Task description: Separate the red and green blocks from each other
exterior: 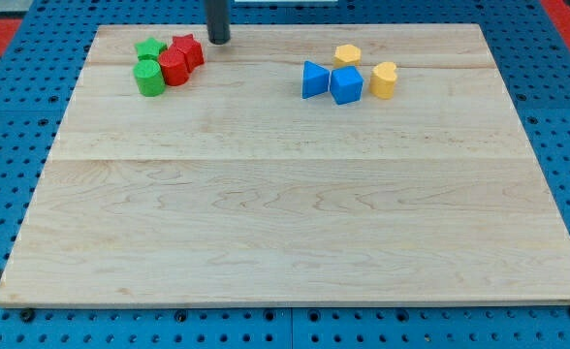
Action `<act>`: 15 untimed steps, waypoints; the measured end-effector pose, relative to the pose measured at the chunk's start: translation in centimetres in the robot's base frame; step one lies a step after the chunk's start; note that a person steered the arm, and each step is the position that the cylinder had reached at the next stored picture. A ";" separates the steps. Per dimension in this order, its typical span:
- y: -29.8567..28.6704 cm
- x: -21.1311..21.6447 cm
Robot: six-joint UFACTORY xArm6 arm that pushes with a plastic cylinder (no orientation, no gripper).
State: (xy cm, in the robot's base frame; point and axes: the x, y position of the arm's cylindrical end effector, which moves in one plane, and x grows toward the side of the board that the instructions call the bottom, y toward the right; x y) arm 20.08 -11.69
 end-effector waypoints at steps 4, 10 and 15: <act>3.1 6.2; -6.0 8.7; -0.6 12.2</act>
State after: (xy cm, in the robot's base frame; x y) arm 32.27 -12.28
